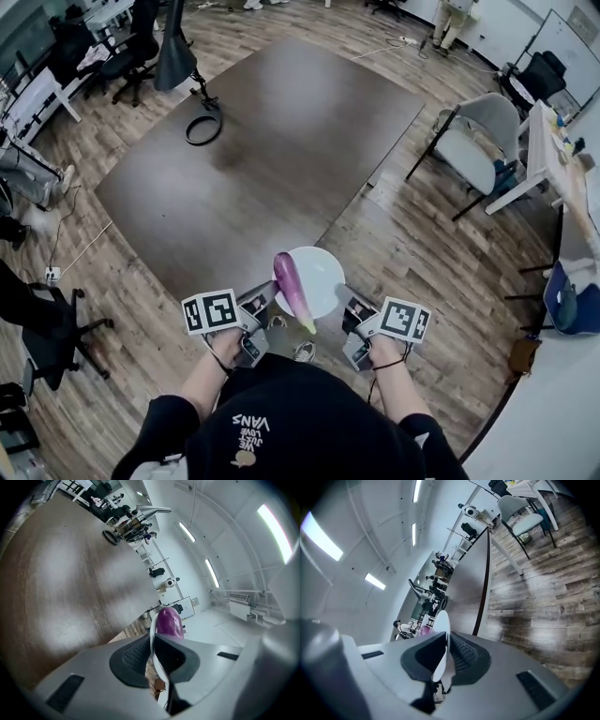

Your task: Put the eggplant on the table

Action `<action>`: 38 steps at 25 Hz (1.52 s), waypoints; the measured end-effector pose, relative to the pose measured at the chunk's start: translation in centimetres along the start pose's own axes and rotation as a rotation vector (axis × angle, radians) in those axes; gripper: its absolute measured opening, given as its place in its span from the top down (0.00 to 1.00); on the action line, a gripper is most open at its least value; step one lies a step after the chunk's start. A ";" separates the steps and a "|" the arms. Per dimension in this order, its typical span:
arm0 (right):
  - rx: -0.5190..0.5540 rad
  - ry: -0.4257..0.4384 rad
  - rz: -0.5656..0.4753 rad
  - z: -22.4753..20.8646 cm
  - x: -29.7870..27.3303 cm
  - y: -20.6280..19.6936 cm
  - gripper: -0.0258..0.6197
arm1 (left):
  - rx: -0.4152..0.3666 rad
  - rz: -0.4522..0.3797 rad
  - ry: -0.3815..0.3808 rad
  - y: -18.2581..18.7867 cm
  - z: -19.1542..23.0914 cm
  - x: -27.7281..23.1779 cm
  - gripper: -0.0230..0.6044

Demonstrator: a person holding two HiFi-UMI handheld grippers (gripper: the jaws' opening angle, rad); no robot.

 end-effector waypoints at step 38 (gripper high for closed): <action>0.174 0.074 0.309 8.1 -22.8 8.6 0.90 | 0.076 -0.323 0.111 18.5 9.4 1.5 0.90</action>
Point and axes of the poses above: the fingertips, and each gripper's own axes: x backward along the fingers, z to its left, y out of its top, the point moved 2 cm from there along x, backward along the fingers, and after that the axes turned 11 degrees about -y, right-handed, at the moved point
